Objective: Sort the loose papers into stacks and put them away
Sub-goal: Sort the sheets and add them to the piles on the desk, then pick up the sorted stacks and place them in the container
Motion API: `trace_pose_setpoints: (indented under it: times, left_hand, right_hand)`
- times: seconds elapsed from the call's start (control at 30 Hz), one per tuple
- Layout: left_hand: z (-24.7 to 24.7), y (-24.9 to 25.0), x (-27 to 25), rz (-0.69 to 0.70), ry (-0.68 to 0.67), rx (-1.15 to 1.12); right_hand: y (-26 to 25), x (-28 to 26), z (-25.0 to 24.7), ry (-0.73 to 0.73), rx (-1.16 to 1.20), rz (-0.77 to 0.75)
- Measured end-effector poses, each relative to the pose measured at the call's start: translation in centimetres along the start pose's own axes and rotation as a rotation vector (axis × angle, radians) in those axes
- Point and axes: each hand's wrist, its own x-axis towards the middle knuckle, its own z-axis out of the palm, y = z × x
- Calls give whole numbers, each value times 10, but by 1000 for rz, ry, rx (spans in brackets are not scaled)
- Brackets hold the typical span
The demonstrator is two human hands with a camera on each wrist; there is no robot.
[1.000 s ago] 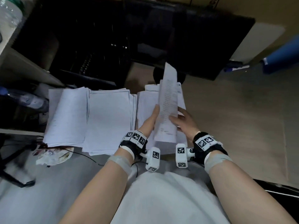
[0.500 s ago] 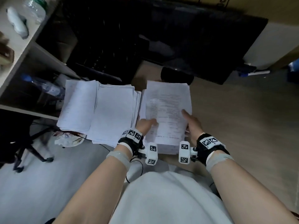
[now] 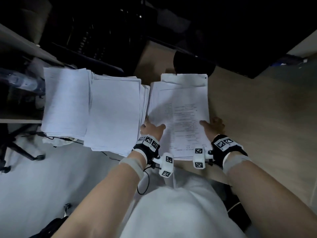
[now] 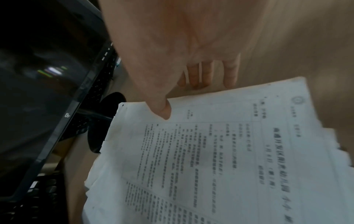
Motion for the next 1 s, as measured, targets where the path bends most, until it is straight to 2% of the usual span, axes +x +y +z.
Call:
trace_pose_setpoints:
  times: [0.13, 0.27, 0.37, 0.57, 0.67, 0.77, 0.87, 1.0]
  left_hand:
    - [9, 14, 10, -81, -10, 18]
    - [22, 27, 12, -84, -40, 16]
    - [30, 29, 12, -43, -58, -14]
    - [48, 30, 6, 0, -108, -112]
    - [61, 14, 16, 91, -204, -114]
    - [54, 14, -8, 146, -292, -117]
    - [48, 21, -37, 172, -235, -177]
    - [35, 53, -78, 342, -61, -353]
  right_hand:
    - [-3, 34, 12, -41, 100, -8]
    - [-10, 13, 4, -84, 97, 39]
    - [4, 9, -2, -96, 115, 80]
    - [23, 1, -6, -77, 189, 54]
    - [39, -4, -12, -107, 233, -30]
    - [54, -10, -23, -150, 231, -48]
    - [56, -19, -38, -172, 331, -94]
    - [26, -41, -75, -98, 428, -262]
